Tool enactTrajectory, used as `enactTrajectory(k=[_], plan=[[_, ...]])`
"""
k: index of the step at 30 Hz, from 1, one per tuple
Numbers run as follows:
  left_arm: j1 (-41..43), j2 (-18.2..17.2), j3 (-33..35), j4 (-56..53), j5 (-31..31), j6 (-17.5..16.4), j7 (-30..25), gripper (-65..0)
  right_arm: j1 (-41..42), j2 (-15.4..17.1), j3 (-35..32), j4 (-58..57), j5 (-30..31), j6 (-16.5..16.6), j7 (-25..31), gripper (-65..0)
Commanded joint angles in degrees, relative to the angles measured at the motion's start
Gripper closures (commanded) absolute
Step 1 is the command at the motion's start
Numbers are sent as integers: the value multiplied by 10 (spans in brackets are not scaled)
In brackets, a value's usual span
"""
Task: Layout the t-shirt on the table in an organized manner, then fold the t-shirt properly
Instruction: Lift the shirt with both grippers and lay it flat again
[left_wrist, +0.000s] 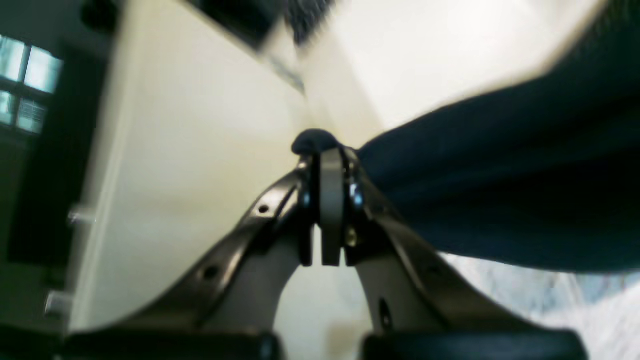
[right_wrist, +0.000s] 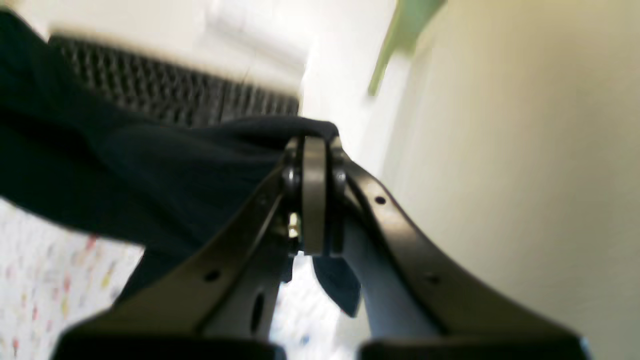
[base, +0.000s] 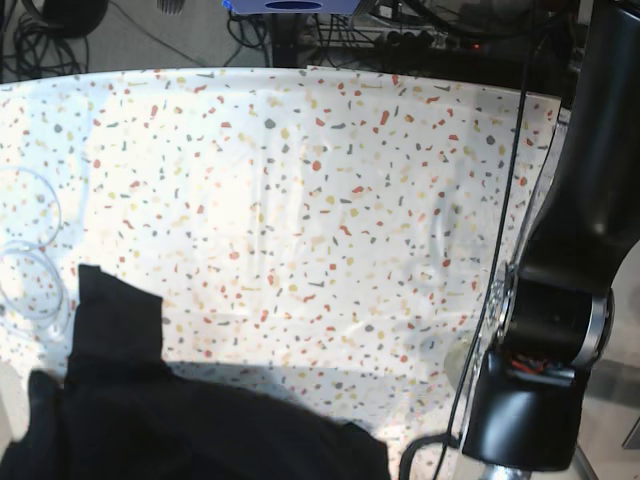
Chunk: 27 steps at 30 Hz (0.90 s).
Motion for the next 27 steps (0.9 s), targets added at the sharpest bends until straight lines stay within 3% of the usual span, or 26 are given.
enactTrajectory(k=[1,4,8,13,17,19,22,27], plan=[[-32,2,-29,28,13,10,-4,0,31,14,2,29,4,-4,13,0],[-31,9,-104,100,13,10,-3,0,30,39,4,106,4,-4,0,0],[15,10,-176,234,13,5,52,0,-41,58,28,296,6,-4,-93,0],[185,-5,-142,447,19,-90,146,0,-263,56,115,561,5,-4,-202,0],[379,-39,-104,566,18,-108,189,0,-481,2,208,671,5,-4,-243,0],[473,-47,-100,570,18,-108,190,0,-562,-47,248,652,6,-4,-235,0],[602,-48,-94,547,16,-109,180,0,-668,-103,286,576,5,-4,-164,0],[733,-45,-101,420,18,-107,45,0,-734,-138,292,371,5,-4,-54,0]])
